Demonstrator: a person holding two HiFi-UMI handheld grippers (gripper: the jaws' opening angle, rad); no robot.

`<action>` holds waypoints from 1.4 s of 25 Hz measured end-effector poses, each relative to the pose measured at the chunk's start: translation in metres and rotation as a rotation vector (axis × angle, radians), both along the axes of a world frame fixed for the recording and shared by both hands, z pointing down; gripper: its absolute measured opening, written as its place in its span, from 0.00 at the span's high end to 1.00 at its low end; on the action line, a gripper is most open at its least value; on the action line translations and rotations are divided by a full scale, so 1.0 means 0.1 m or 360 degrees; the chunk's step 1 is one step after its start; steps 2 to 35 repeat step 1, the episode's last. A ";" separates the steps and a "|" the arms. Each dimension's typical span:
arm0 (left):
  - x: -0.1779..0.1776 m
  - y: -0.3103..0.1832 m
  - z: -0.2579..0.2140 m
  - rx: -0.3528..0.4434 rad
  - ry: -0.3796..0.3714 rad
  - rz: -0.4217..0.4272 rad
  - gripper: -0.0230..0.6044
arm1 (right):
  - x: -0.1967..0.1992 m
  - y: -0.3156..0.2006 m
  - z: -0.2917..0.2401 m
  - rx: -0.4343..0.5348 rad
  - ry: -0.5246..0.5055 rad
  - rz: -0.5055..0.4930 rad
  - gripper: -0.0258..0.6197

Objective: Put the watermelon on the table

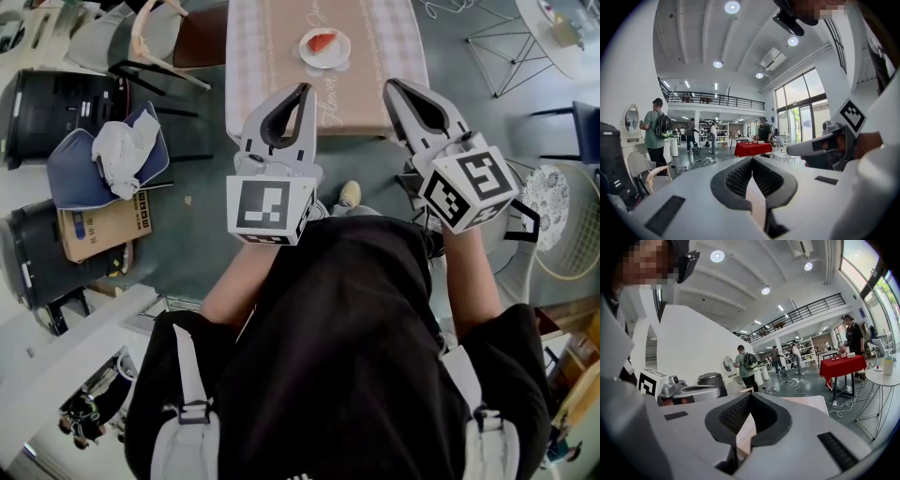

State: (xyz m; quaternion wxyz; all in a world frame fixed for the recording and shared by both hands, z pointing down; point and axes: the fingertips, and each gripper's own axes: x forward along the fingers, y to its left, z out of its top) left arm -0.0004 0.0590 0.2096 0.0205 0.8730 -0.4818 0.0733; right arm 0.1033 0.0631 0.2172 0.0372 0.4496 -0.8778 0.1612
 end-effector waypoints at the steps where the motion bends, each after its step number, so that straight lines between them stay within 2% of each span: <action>1: 0.00 0.00 0.00 -0.0001 -0.0001 -0.0002 0.94 | -0.01 0.00 0.00 0.0005 -0.0002 -0.0008 0.94; 35: 0.00 0.00 0.00 -0.0001 -0.0001 -0.0002 0.94 | -0.01 0.00 0.00 0.0005 -0.0002 -0.0008 0.94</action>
